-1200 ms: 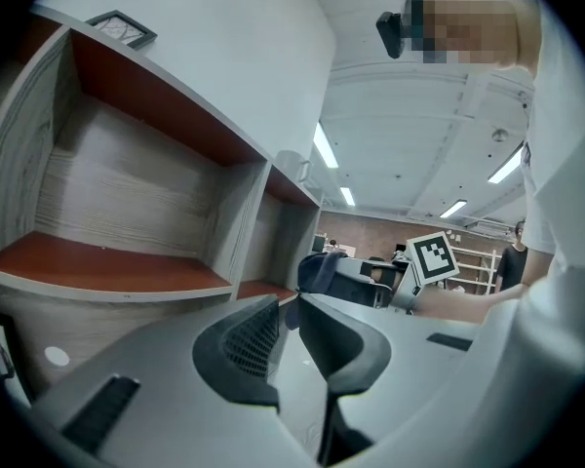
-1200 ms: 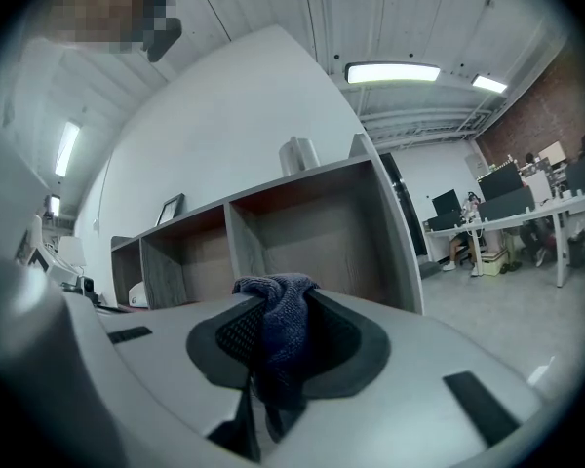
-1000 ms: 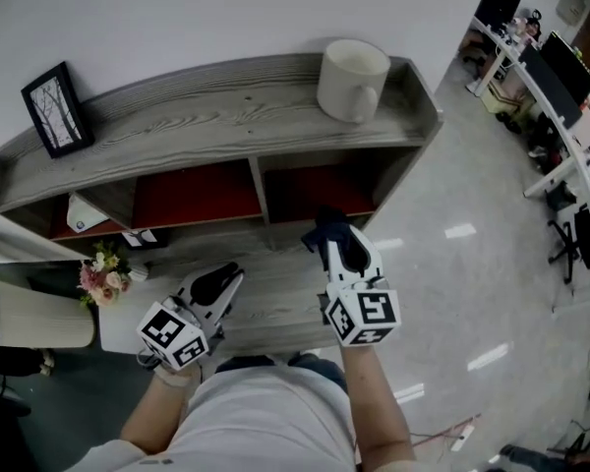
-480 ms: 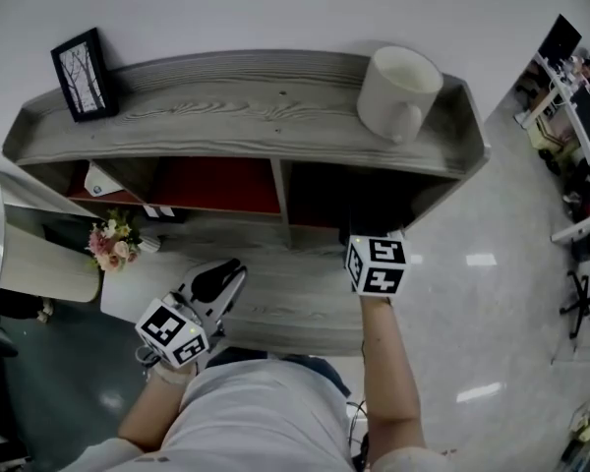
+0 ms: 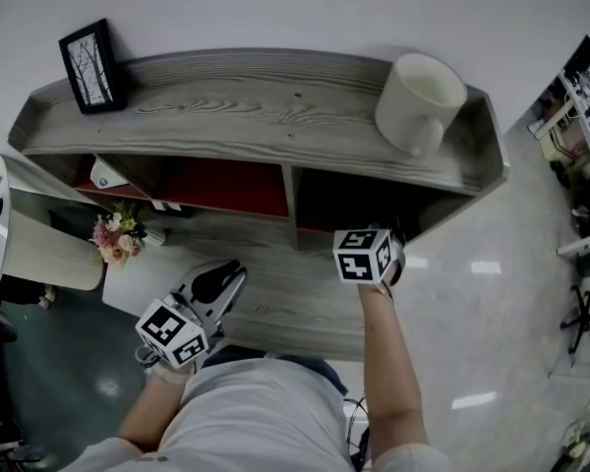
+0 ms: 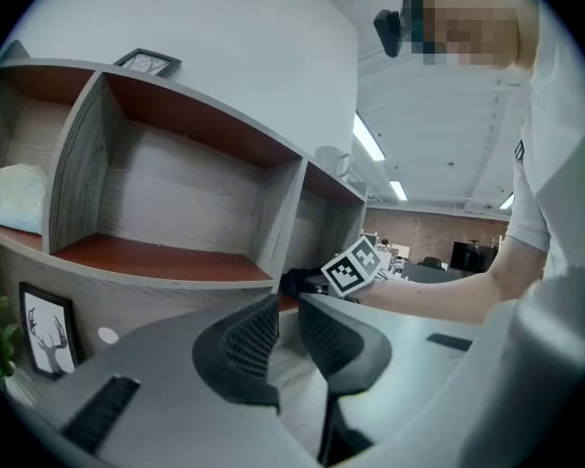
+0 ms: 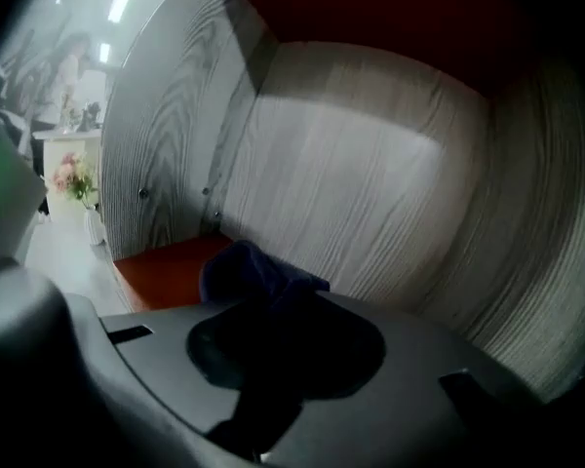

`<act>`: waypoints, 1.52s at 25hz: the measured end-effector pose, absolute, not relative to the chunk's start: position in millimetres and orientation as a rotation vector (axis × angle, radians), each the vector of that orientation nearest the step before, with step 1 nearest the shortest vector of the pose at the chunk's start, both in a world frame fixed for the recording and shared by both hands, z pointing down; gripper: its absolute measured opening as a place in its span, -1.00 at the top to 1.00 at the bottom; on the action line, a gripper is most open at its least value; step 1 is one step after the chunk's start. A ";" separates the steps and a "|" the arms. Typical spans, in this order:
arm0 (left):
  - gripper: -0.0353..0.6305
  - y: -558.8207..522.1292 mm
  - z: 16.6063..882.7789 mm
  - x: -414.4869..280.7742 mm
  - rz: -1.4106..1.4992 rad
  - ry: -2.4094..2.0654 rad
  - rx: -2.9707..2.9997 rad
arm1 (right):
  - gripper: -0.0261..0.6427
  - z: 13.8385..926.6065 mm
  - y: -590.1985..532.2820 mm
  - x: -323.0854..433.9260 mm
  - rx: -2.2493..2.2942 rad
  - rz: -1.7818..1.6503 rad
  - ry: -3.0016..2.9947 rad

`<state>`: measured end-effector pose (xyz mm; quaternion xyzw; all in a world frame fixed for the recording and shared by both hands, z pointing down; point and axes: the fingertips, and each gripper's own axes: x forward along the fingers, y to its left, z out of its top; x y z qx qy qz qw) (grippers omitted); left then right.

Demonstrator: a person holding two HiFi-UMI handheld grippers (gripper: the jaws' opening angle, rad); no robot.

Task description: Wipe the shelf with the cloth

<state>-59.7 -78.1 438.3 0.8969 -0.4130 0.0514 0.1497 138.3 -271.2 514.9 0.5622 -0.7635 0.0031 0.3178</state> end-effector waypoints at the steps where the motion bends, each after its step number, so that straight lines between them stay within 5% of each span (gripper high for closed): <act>1: 0.74 -77.7 439.0 -60.4 0.146 -1.187 2.575 | 0.71 517.3 -272.6 134.8 1.466 -0.014 -2.001; 38: 0.74 -55.1 444.5 -75.3 0.128 -1.208 2.544 | 0.71 518.4 -255.7 21.4 1.051 -0.032 -2.266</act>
